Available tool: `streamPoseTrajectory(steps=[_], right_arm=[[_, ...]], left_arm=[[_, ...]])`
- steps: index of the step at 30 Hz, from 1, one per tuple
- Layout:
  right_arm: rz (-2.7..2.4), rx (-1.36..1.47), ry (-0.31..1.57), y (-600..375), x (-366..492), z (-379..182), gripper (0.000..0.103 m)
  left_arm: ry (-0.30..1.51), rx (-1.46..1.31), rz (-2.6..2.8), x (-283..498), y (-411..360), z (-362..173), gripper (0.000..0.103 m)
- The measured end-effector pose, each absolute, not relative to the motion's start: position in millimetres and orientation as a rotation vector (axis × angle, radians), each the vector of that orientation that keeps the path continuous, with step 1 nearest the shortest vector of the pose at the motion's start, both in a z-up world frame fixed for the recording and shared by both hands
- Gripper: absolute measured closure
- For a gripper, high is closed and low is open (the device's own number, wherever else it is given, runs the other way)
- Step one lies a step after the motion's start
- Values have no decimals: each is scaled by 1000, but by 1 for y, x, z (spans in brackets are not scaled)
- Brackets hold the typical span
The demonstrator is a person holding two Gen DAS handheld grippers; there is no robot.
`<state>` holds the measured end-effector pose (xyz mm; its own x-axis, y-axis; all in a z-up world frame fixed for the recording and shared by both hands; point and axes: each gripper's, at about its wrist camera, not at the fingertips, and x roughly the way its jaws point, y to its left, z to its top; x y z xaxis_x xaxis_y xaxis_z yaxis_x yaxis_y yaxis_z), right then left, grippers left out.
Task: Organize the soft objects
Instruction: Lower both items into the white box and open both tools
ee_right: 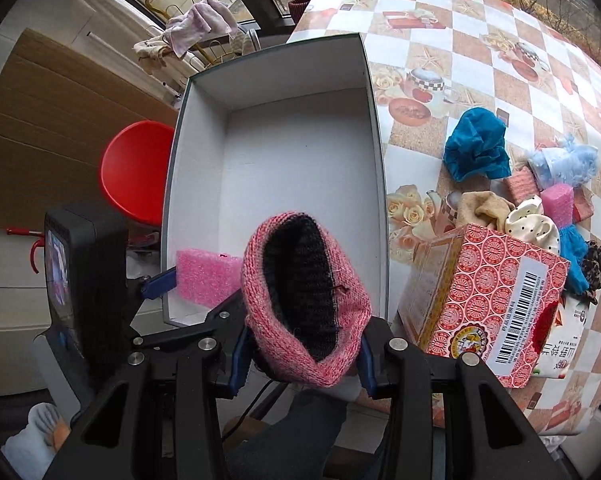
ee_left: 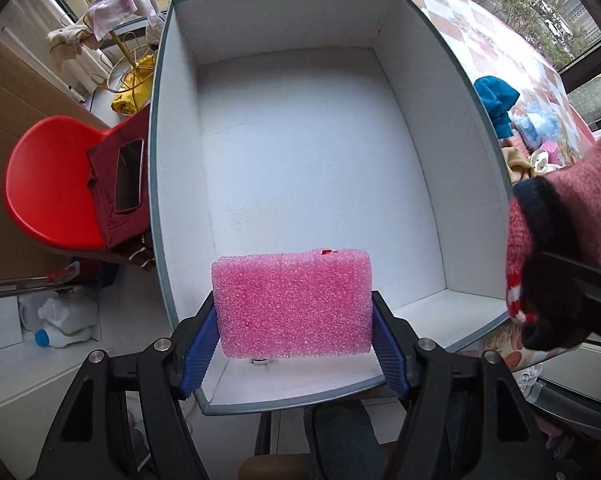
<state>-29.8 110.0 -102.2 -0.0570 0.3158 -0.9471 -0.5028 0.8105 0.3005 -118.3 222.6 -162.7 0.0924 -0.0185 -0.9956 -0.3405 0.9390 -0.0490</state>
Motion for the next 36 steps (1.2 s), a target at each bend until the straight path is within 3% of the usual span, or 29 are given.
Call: streamPoseTrajectory(steps=[13,21,22,23,25,27,29,30,31,36], right_arm=[[699,-226,1624,131,-47,-155,59],[730,-241,1646,129,-55,-157,59],[728,-243,1639,129,-54,-156,54],[723,-247,1637,130,-53,-153,37],[691,-281,1624,128,-51,-149,20],[683,-278,1627,126,-50,-147,20],[678,-261,1641,123,-46,-144,17],[681,-262,1632,122,-45,-142,13],[662,-296,1601,120,-44,-138,0],[687,-184,1570,104,-34,-120,0]], left_arm=[[1487,-224,219,-133,214,-170,30],[1467,-216,226,-144,213,-163,28],[1464,-219,231,-143,213,-161,27],[1463,-220,234,-142,212,-159,23],[1445,-205,250,-141,211,-154,20],[1437,-183,265,-140,214,-152,12],[1435,-216,256,-142,219,-150,11],[1433,-252,247,-143,223,-148,9],[1431,-282,236,-143,227,-146,7],[1361,-369,225,-144,237,-124,0]])
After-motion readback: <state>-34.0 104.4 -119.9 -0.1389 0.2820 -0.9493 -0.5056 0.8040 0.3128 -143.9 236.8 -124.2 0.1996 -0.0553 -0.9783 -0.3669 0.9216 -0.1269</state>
